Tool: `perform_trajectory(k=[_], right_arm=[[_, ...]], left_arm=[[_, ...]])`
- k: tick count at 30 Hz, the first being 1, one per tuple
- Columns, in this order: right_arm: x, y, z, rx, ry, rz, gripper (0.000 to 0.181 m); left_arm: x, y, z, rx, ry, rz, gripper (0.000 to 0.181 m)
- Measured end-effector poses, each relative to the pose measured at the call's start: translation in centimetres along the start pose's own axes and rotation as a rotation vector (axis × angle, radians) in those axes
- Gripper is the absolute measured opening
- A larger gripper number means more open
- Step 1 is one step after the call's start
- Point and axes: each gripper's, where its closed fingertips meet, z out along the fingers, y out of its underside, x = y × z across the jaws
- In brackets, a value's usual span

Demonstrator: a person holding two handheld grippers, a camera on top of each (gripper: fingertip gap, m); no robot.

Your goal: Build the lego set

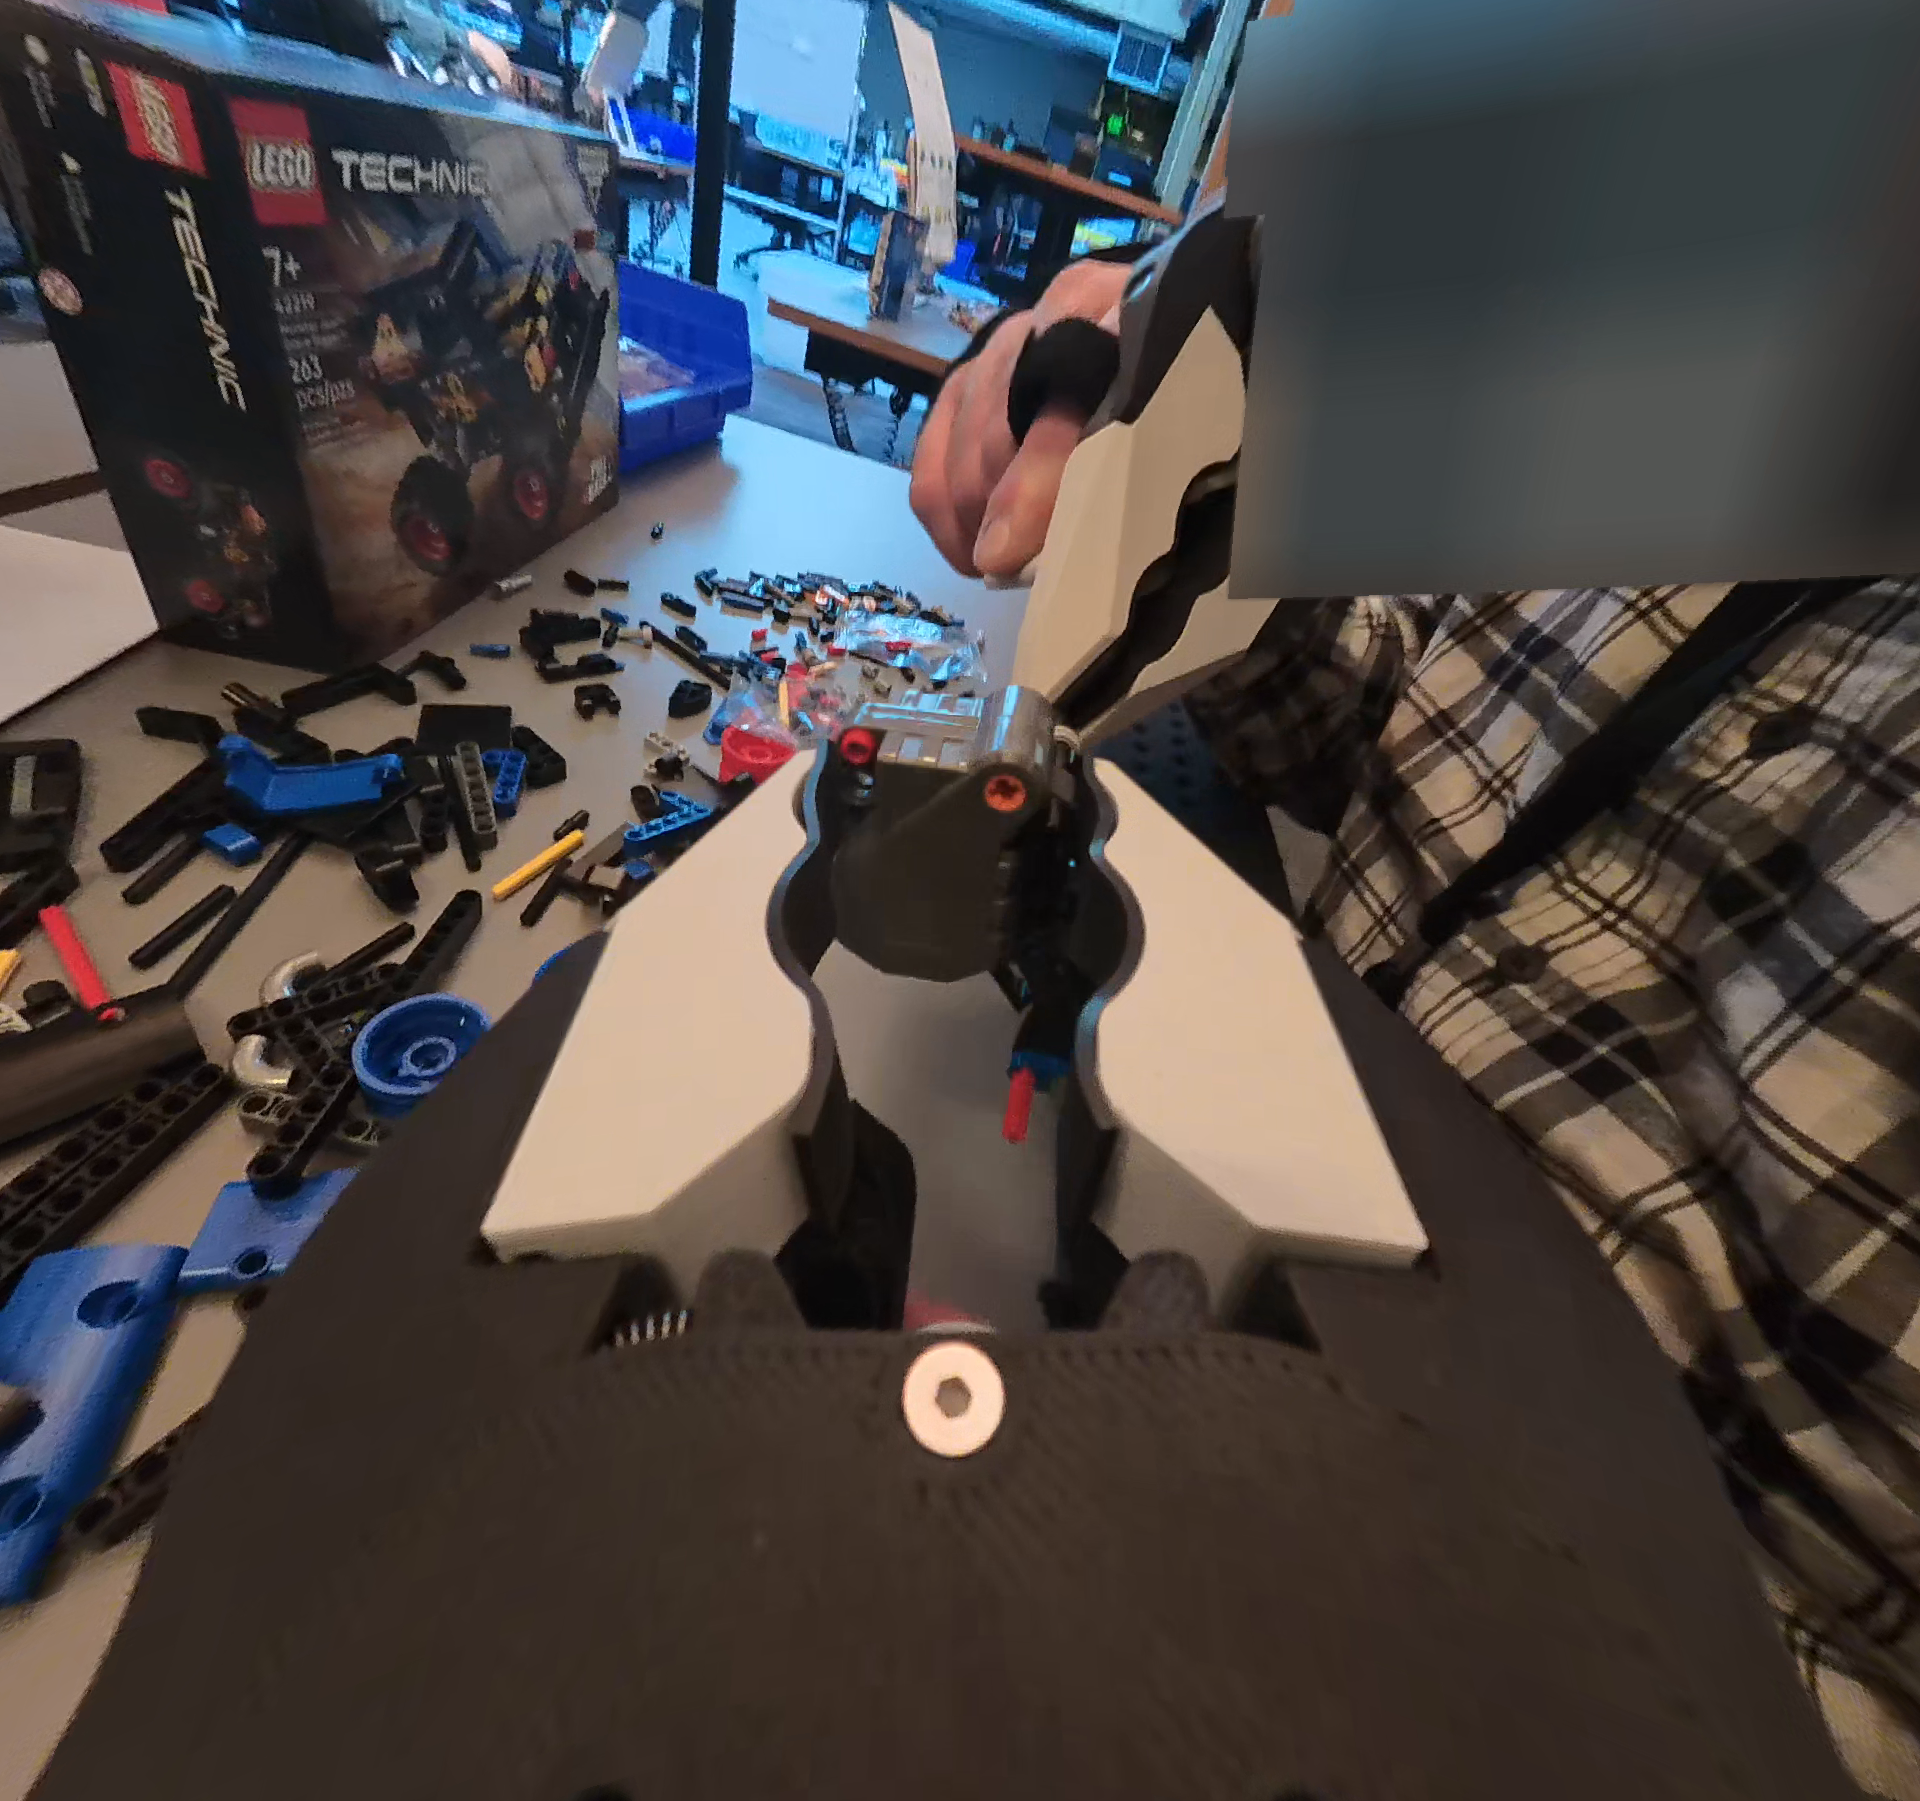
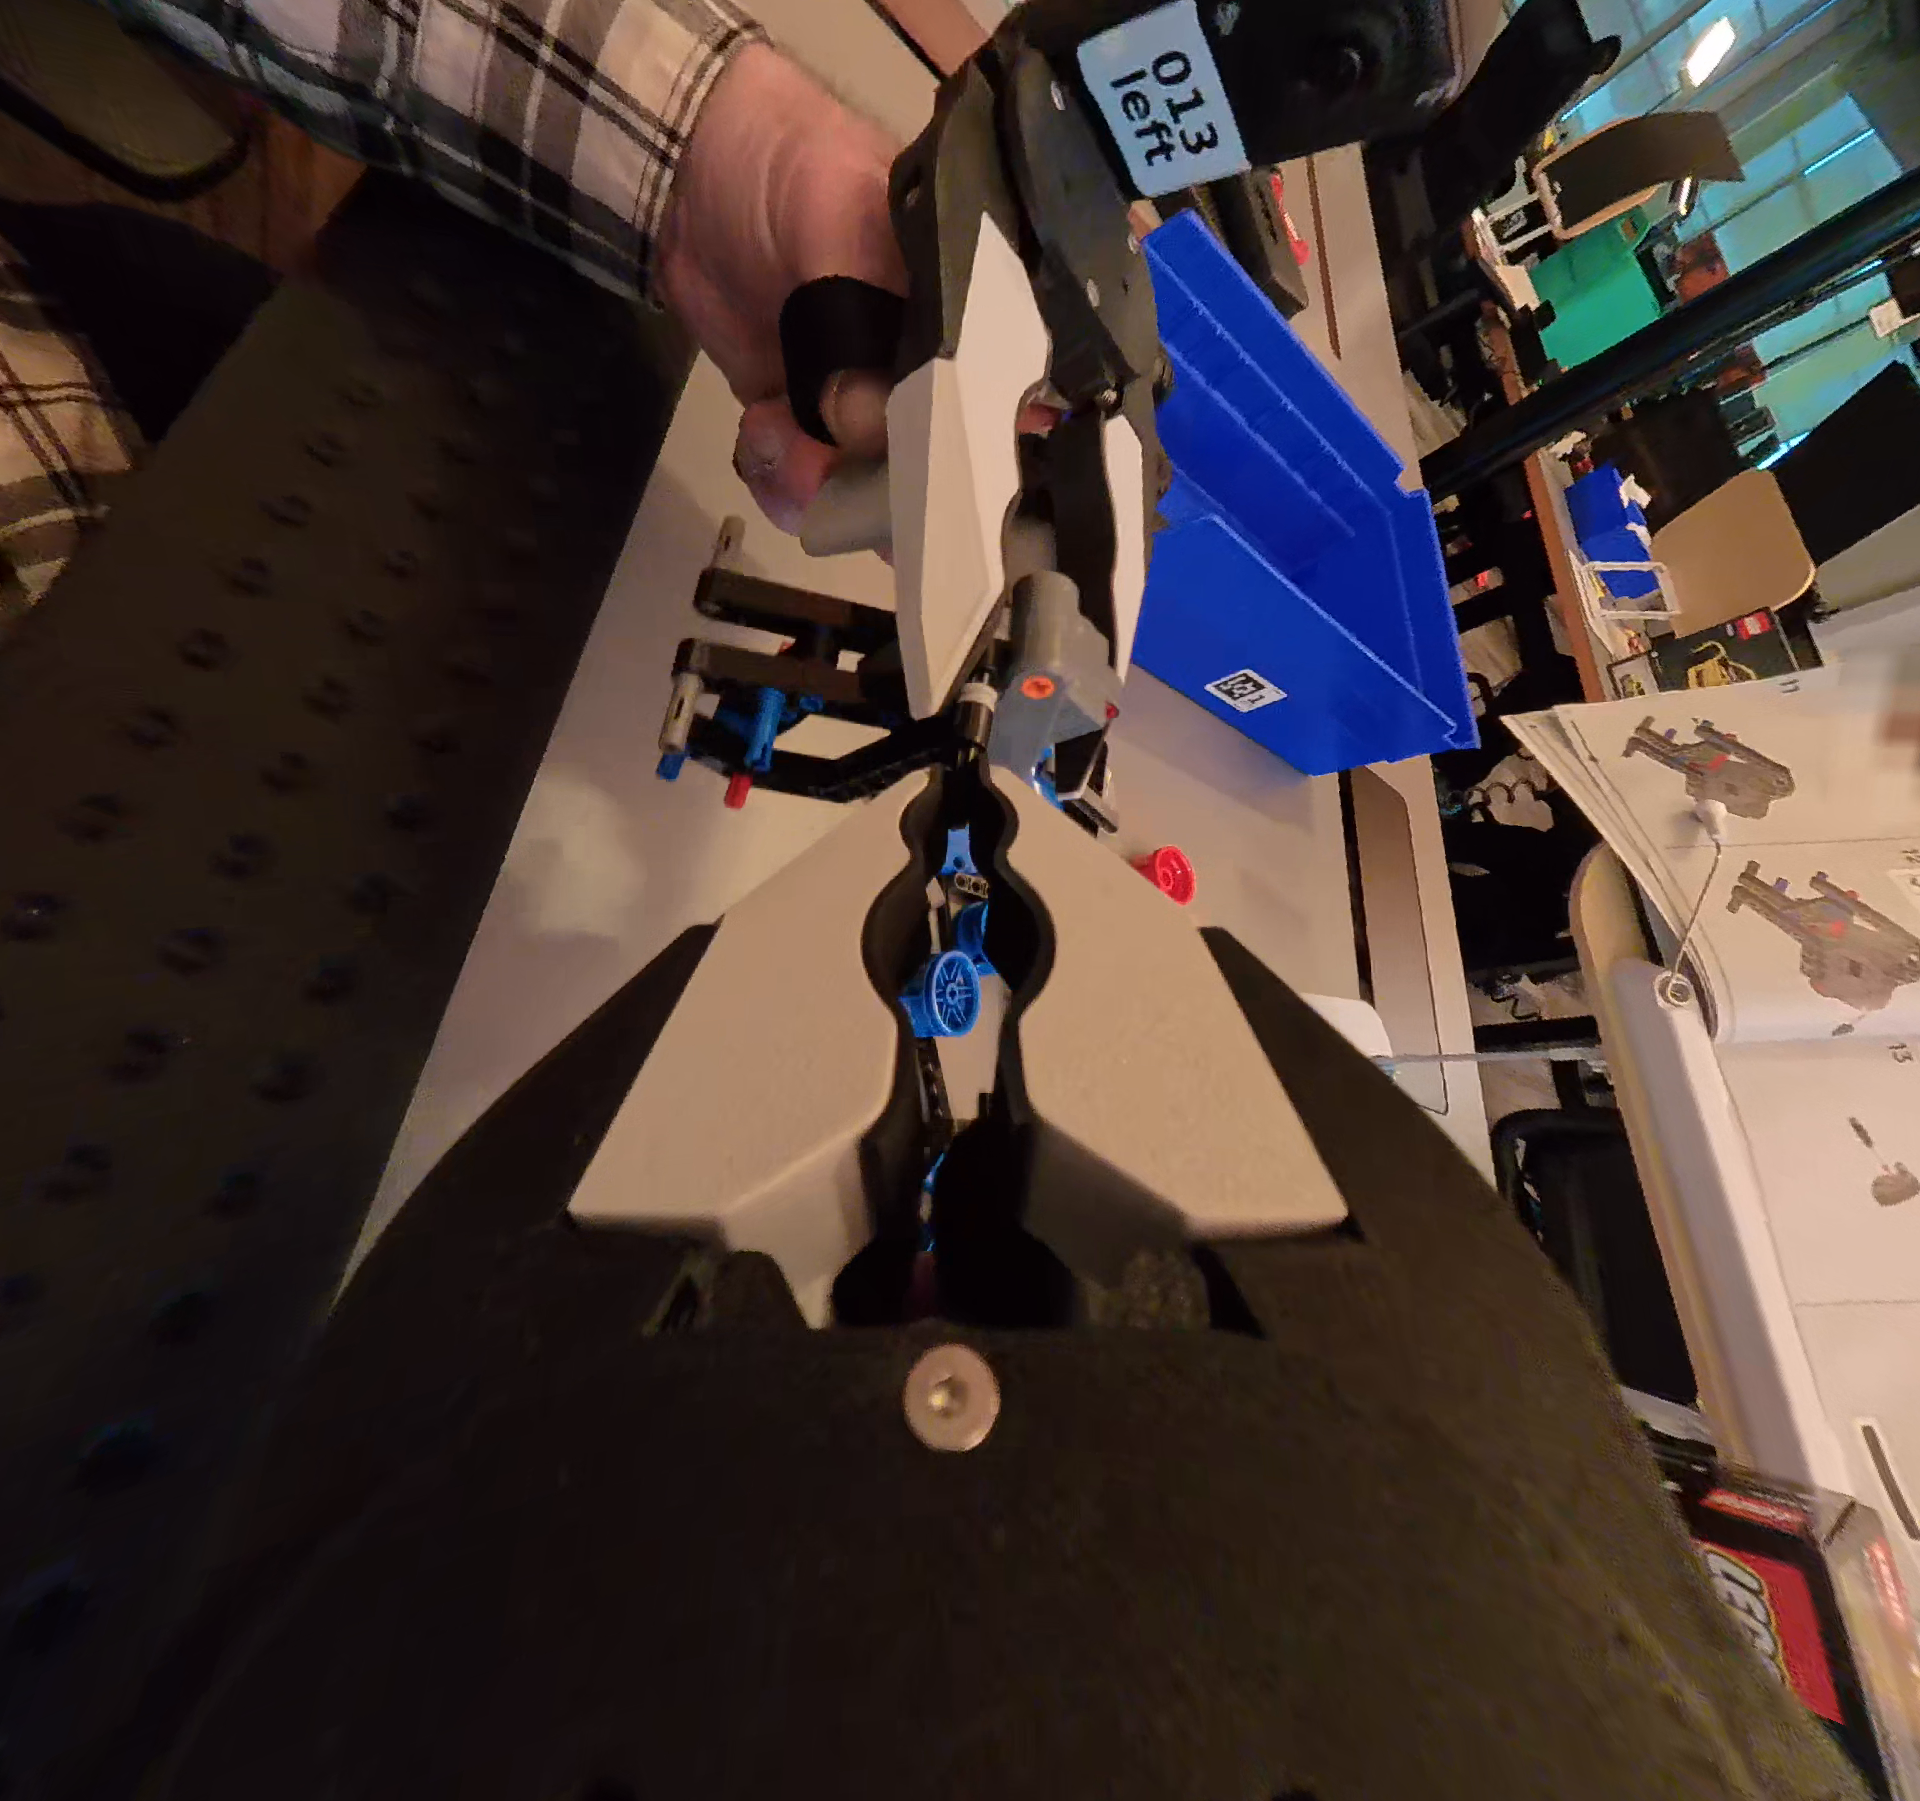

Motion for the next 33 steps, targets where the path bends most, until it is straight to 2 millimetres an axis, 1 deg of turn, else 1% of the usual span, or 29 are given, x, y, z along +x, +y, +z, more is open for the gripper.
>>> perform_trajectory(k=[4,7,11,13,15,18,19,20,21,24,27,30,33], right_arm=[[-0.9,1.1,0.7,-0.063,-0.03,-0.031,0.0],[-1.4,1.5,1.1,-0.081,-0.048,-0.037,0.002],[-2.0,2.4,1.8,-0.117,-0.077,-0.041,0.002],[-2.1,2.3,1.9,-0.108,-0.085,-0.029,0.002],[-2.2,2.8,2.2,-0.118,-0.094,-0.019,0.002],[-2.0,2.6,2.4,-0.098,-0.097,0.005,0.001],[-2.2,2.6,2.6,-0.093,-0.106,0.008,0.001],[-2.6,2.3,2.9,-0.072,-0.121,0.015,0.001],[-2.7,2.2,3.0,-0.068,-0.12,0.018,0.001],[-1.8,2.3,3.1,-0.057,-0.084,0.043,0.001],[-1.7,2.2,2.9,-0.02,-0.077,0.08,0.001],[-0.9,2.6,2.9,0.011,-0.042,0.129,0.001],[-0.4,2.9,2.5,0.041,-0.018,0.153,0.0]], left_arm=[[-0.4,1.2,0.2,-0.05,-0.004,-0.002,0.041],[-0.6,1.3,0.3,-0.041,0.002,-0.01,0.041],[-1.1,2.1,0.6,-0.077,-0.016,0.003,0.041],[-1.1,2.1,0.5,-0.064,0.0,-0.014,0.041],[-1.5,2.6,0.6,-0.097,-0.031,0.003,0.041],[-1.4,2.5,0.6,-0.077,-0.016,-0.017,0.041],[-1.4,2.8,0.7,-0.093,-0.021,-0.008,0.043],[-0.9,2.9,1.0,-0.102,0.01,-0.001,0.042],[-1.0,2.9,0.8,-0.099,0.0,0.007,0.041],[-1.7,2.3,0.4,-0.053,-0.046,0.001,0.042],[-1.9,2.3,0.5,-0.054,-0.055,-0.002,0.044],[-2.8,1.8,0.5,-0.036,-0.11,0.017,0.048],[-2.7,1.4,0.3,-0.006,-0.092,-0.003,0.055]])
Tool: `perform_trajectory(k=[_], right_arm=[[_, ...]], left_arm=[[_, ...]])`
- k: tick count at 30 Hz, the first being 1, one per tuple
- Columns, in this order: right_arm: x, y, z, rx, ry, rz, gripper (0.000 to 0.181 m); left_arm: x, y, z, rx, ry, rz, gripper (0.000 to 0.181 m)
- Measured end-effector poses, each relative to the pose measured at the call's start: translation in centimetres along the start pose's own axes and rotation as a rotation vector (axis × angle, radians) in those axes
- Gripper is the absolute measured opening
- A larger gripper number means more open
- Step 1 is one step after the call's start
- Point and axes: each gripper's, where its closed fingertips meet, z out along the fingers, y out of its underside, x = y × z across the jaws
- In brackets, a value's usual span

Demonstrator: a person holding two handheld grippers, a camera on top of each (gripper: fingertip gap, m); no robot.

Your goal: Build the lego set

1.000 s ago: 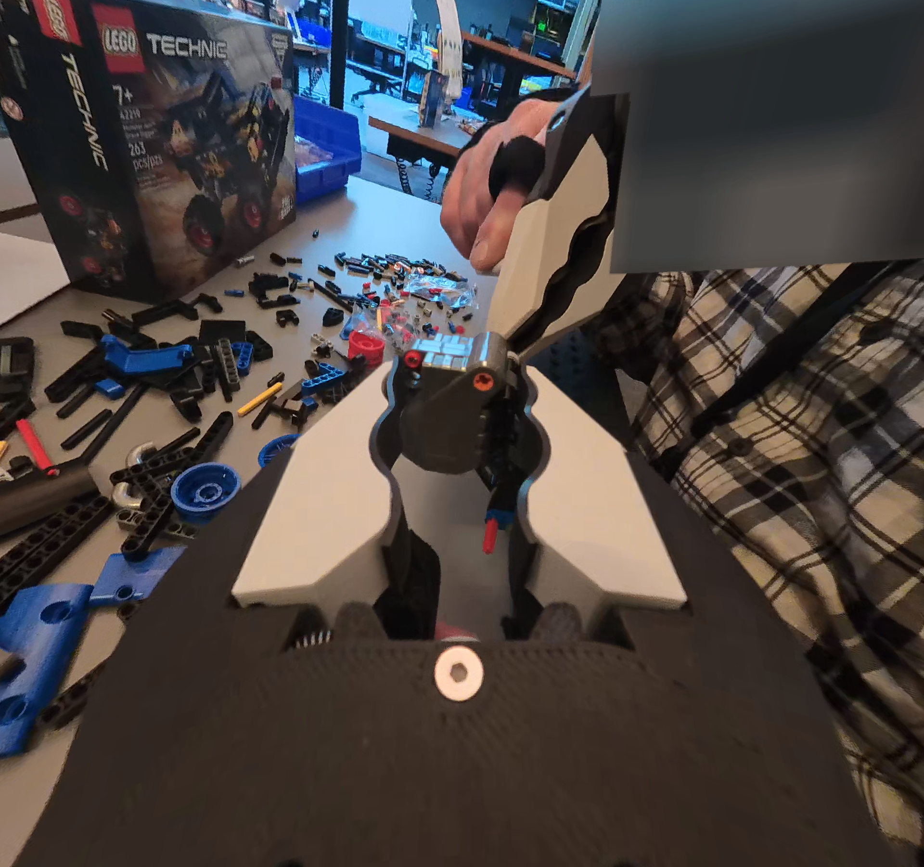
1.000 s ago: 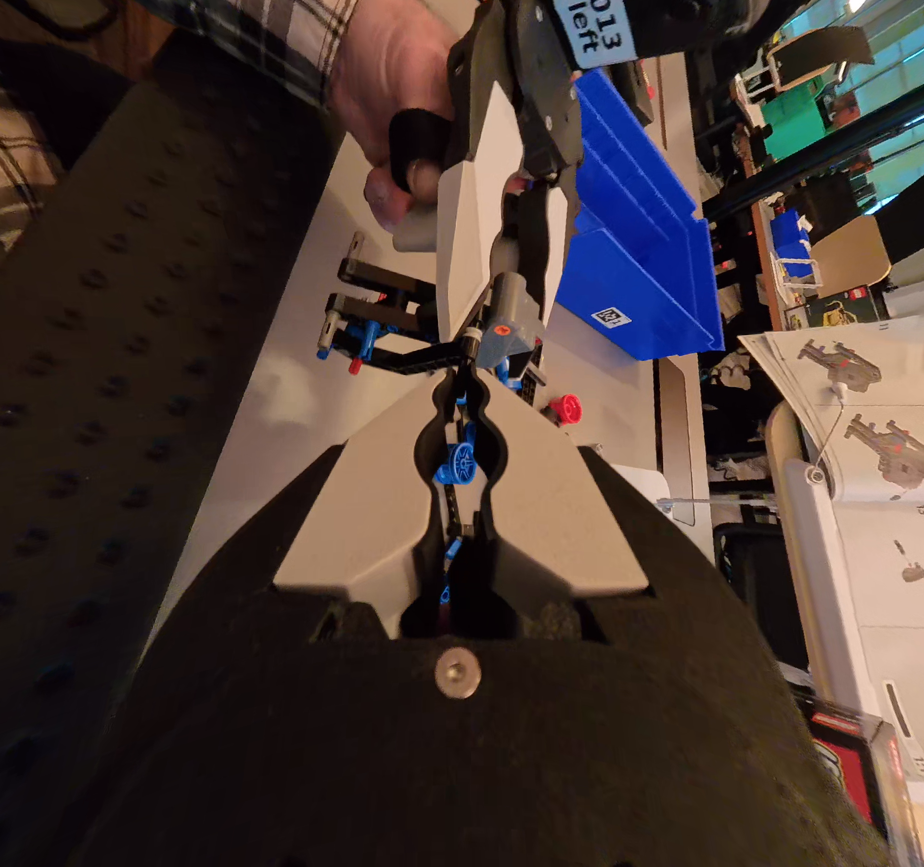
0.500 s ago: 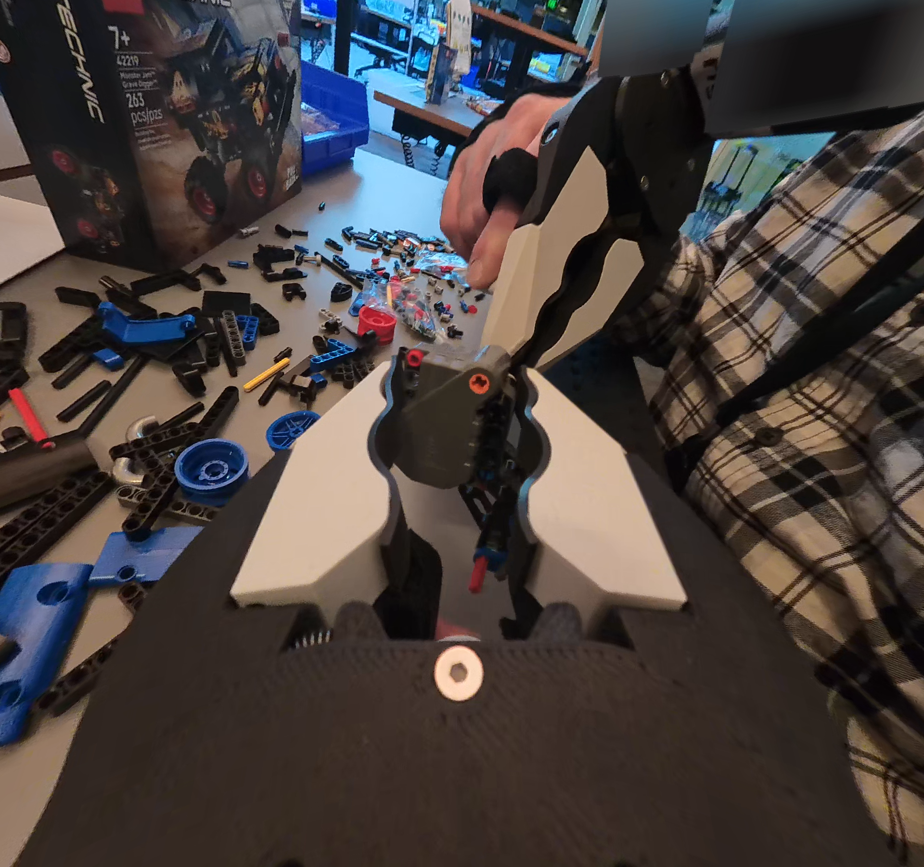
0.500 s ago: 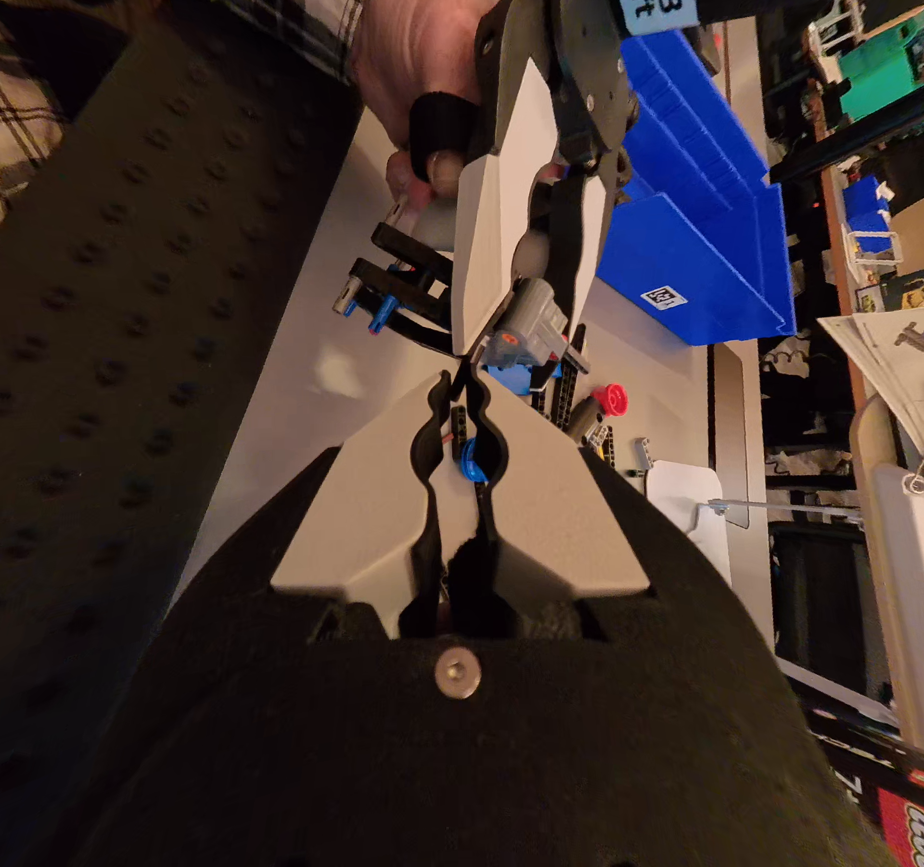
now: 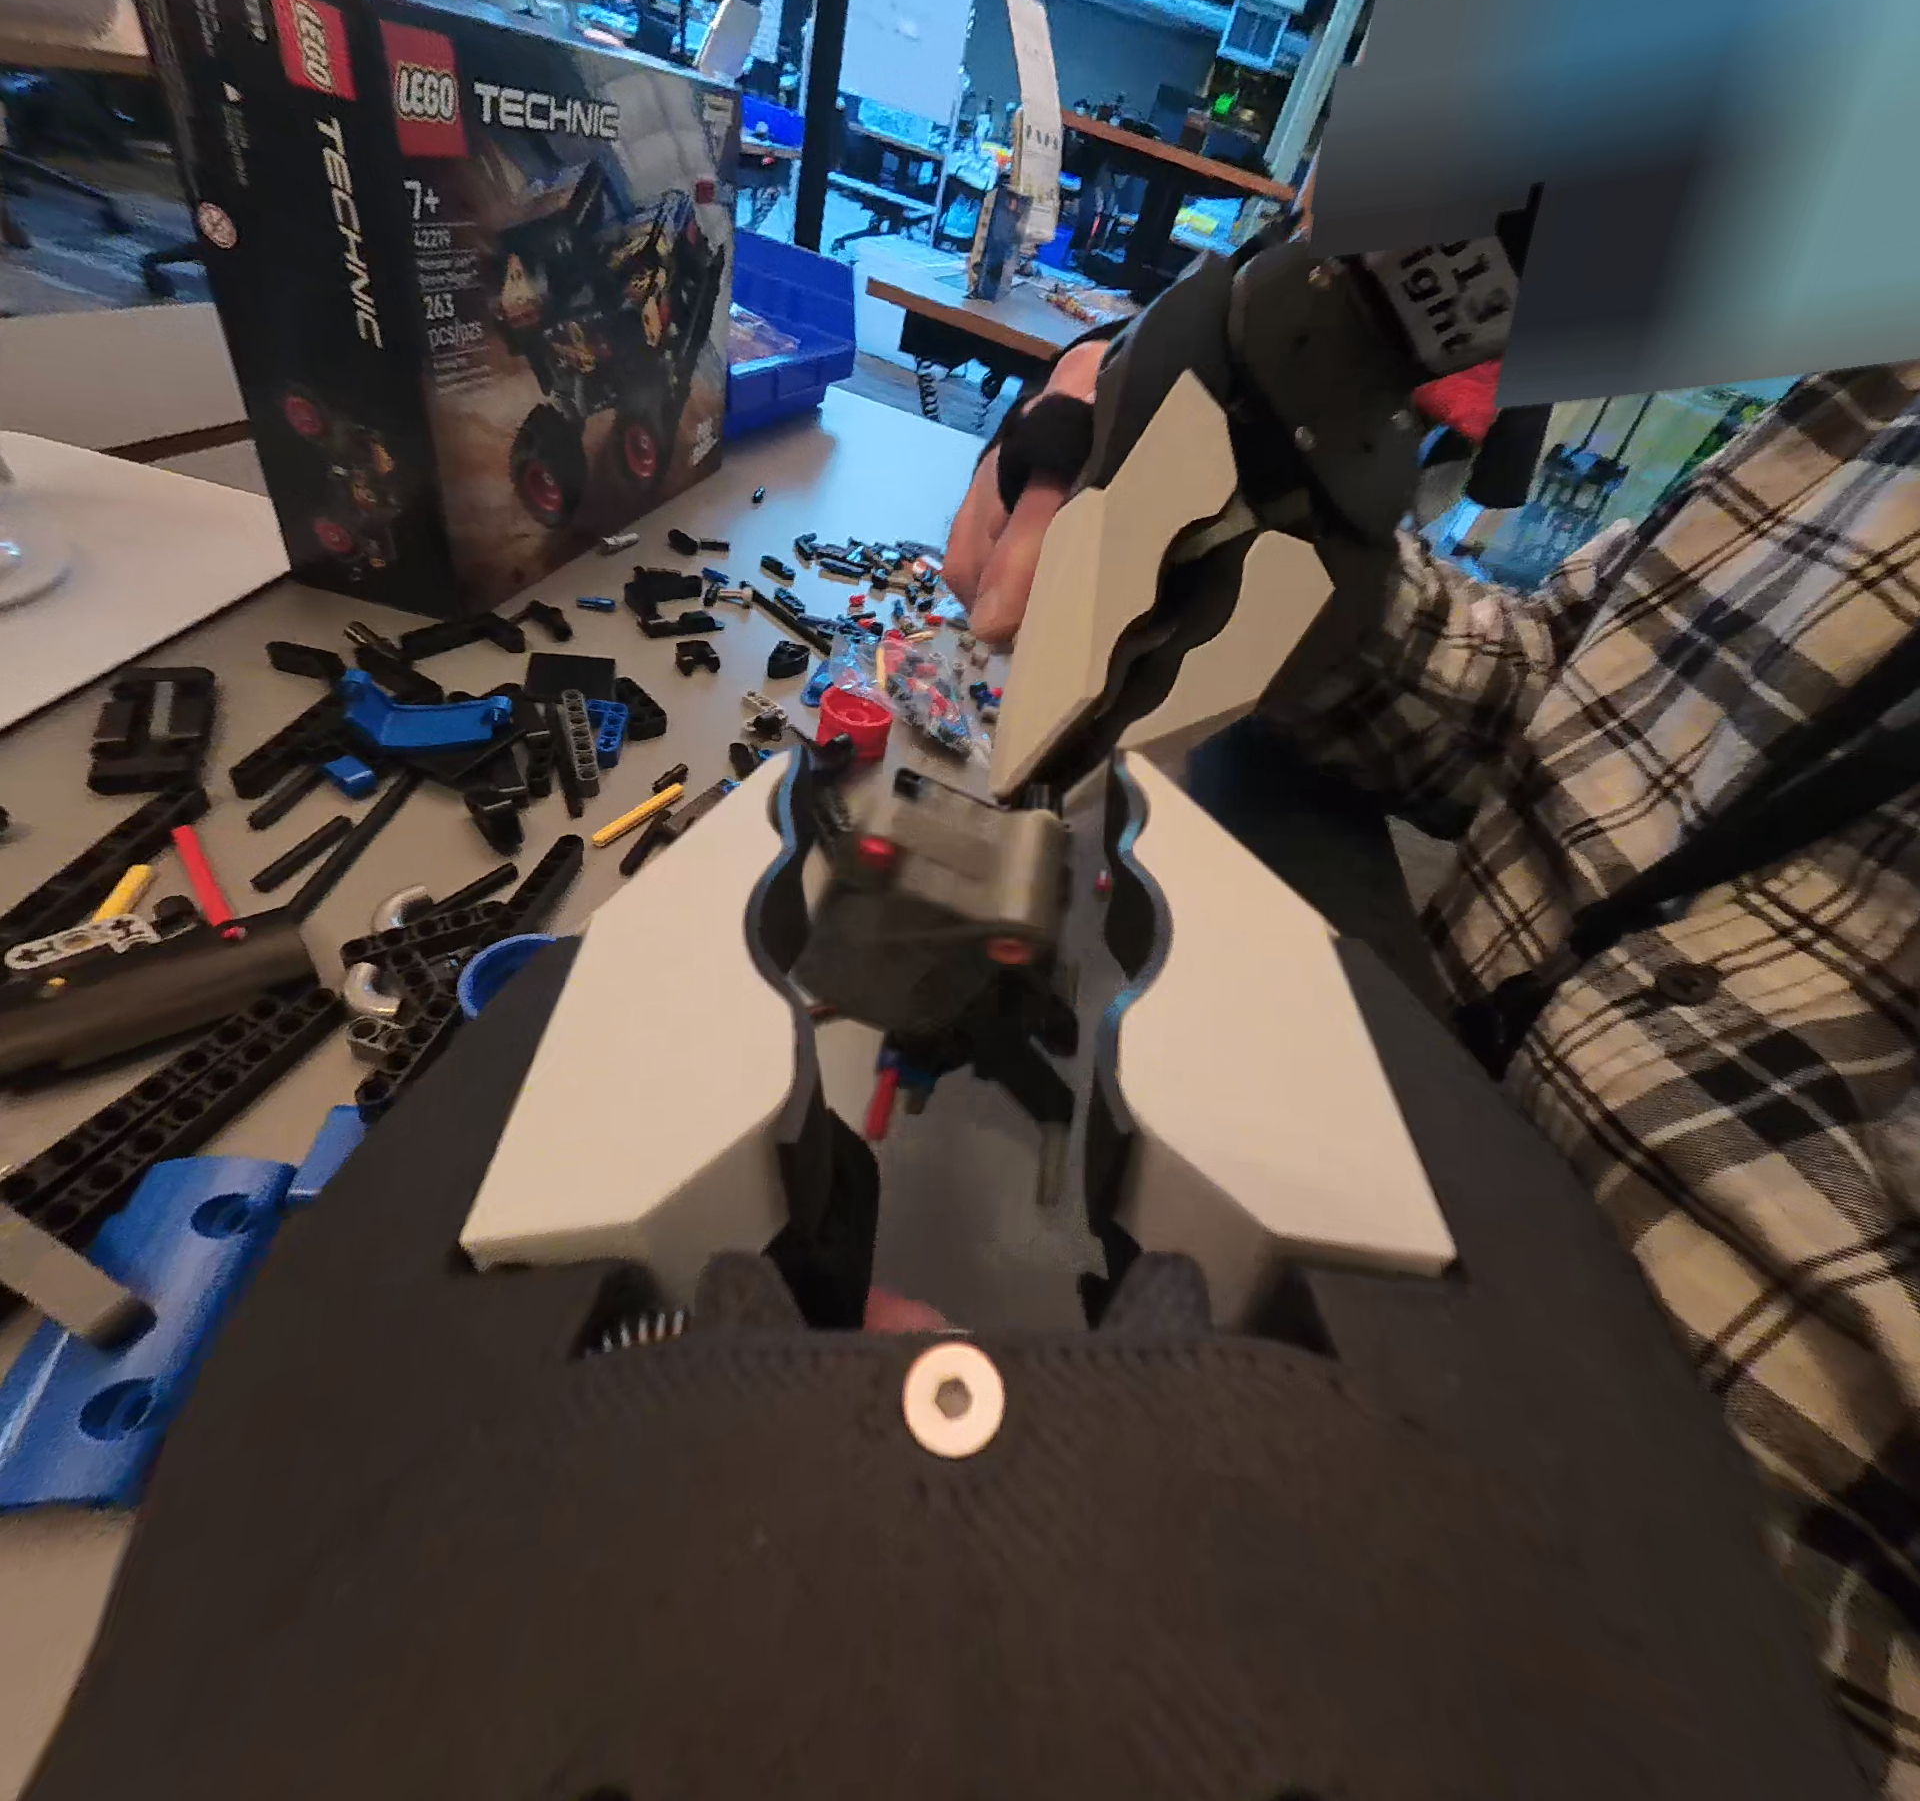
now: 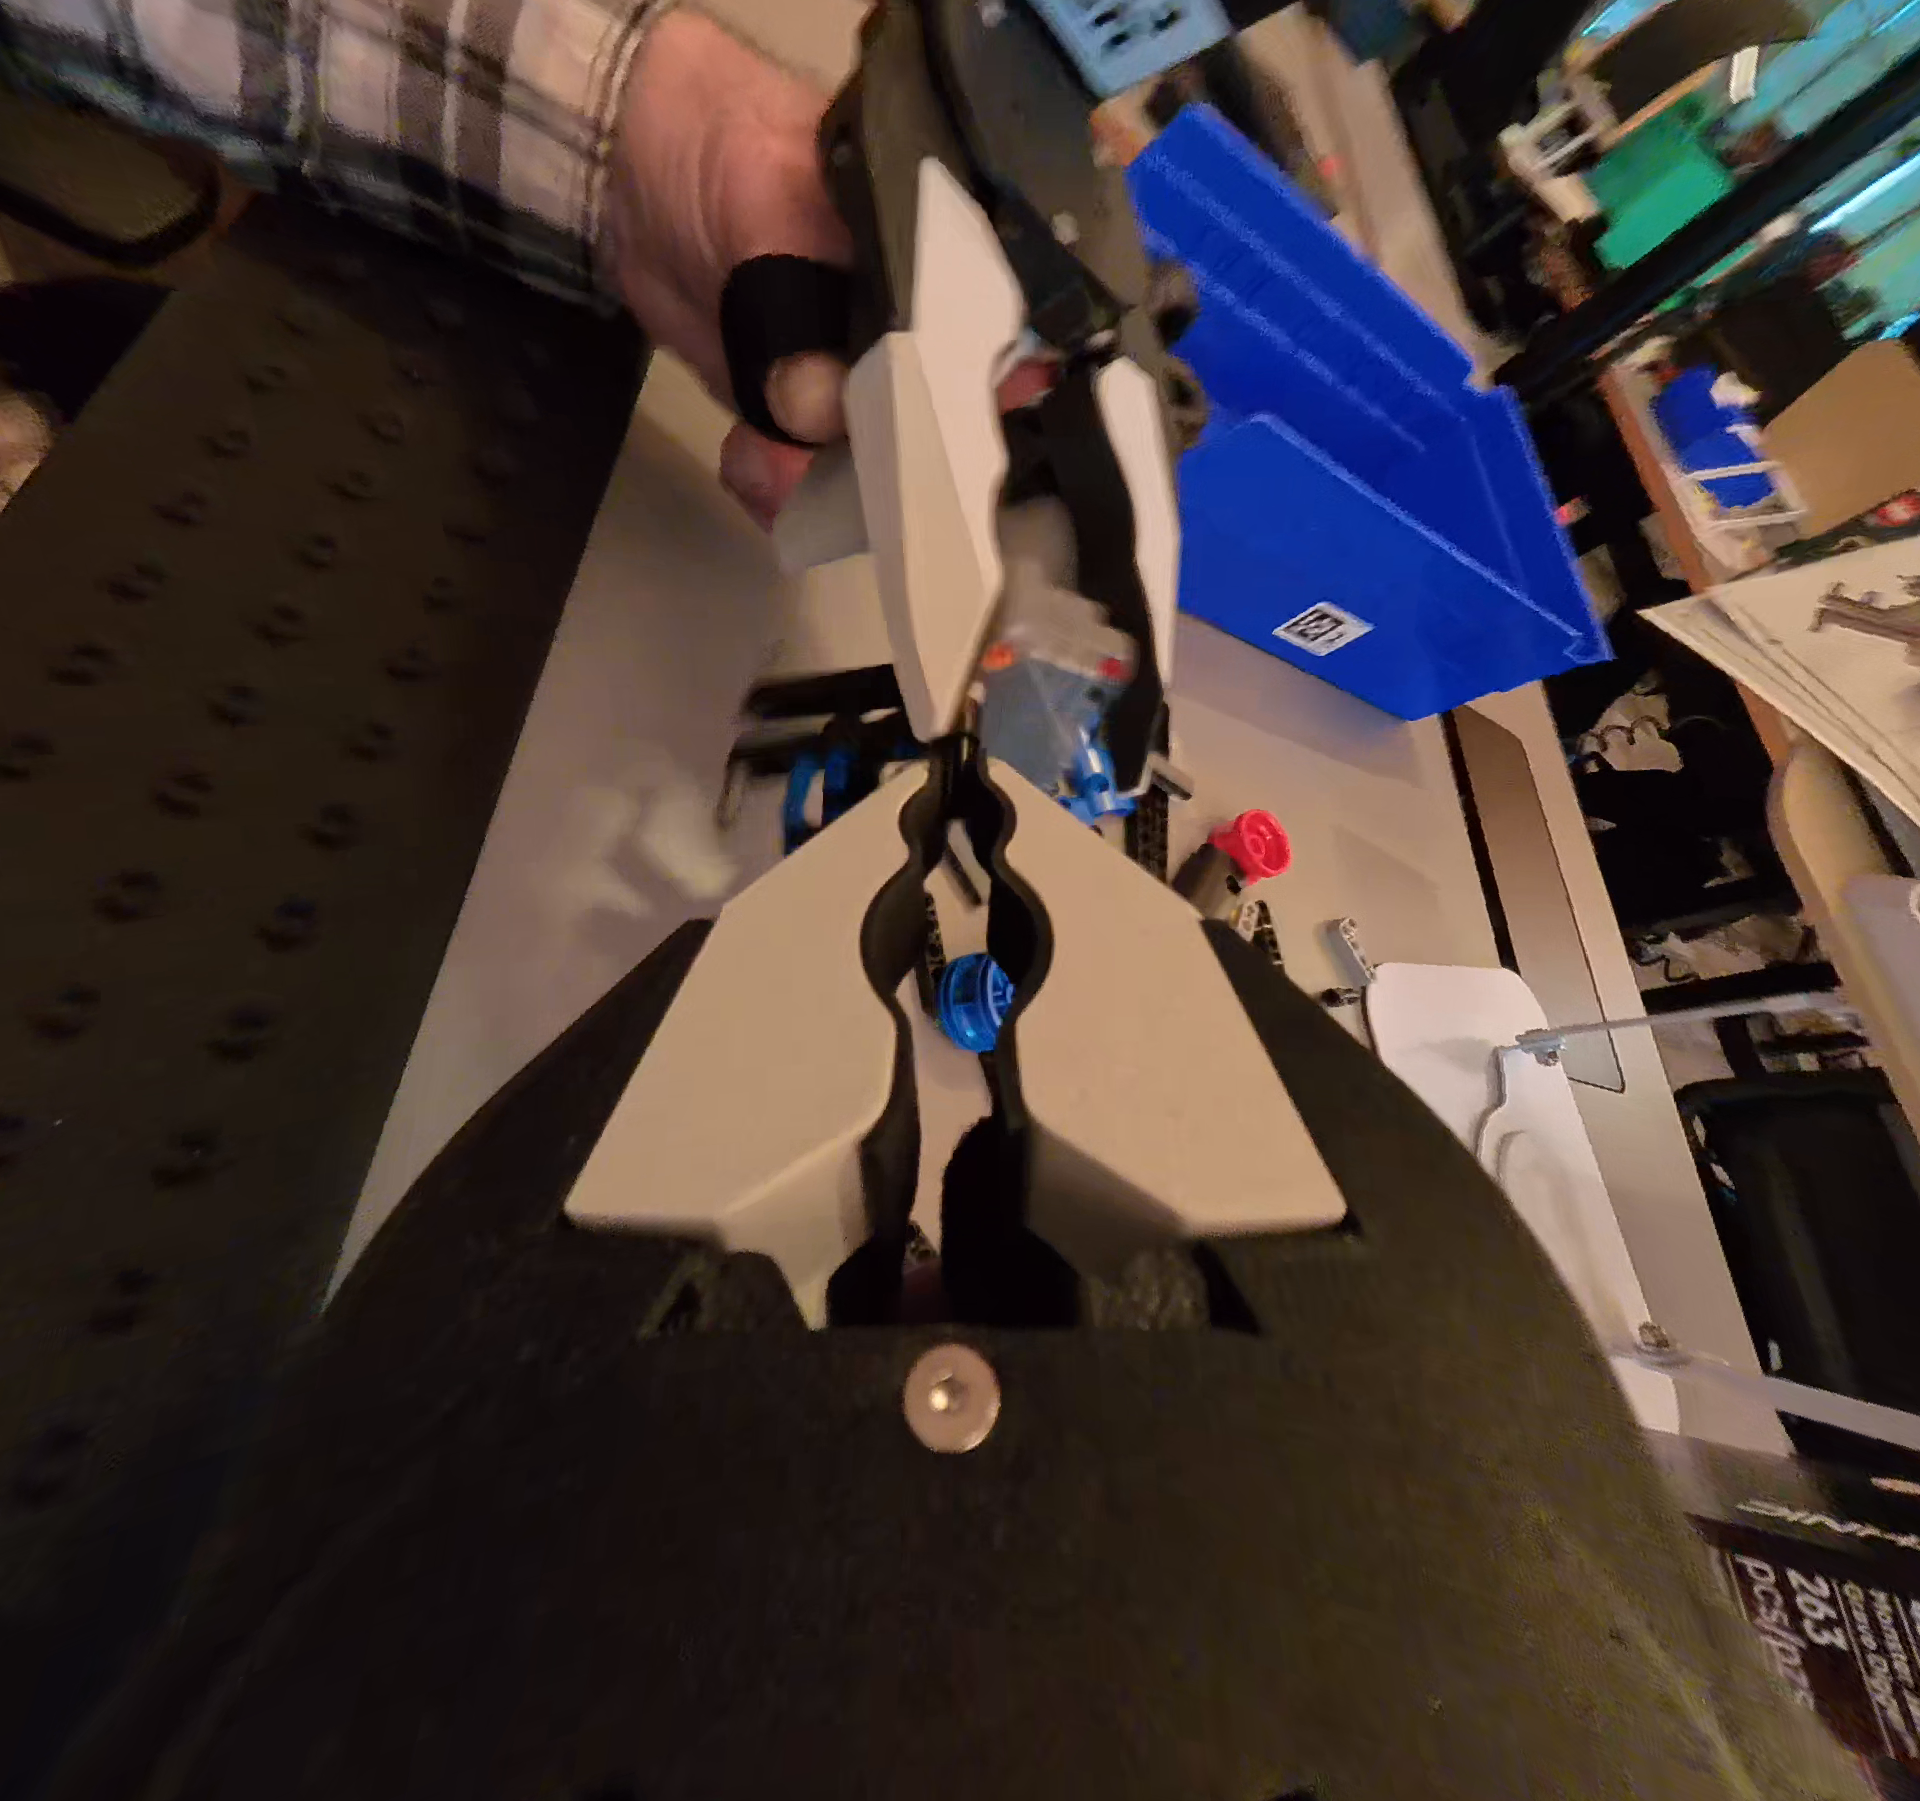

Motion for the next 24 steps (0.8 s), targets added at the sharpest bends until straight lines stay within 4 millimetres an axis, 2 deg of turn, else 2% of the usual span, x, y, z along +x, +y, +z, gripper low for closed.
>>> perform_trajectory(k=[1,4,12,16,24], right_arm=[[0.1,0.1,-0.2,0.012,-0.003,0.01,0.001],[0.0,-0.2,-0.4,0.056,-0.017,0.042,0.001],[0.7,0.1,-0.6,0.093,-0.008,0.096,0.001],[0.8,-0.2,-0.9,0.127,-0.018,0.12,0.001],[0.8,-0.2,-1.1,0.131,-0.02,0.114,0.001]], left_arm=[[-0.1,-0.2,-0.2,0.016,0.001,-0.009,0.057],[0.1,-0.4,-0.4,0.03,0.002,-0.001,0.046],[-0.3,0.2,-1.2,0.006,-0.027,0.029,0.058],[-0.1,0.8,-0.7,-0.026,-0.02,0.043,0.042],[0.0,0.6,-0.6,-0.015,-0.006,0.044,0.039]])
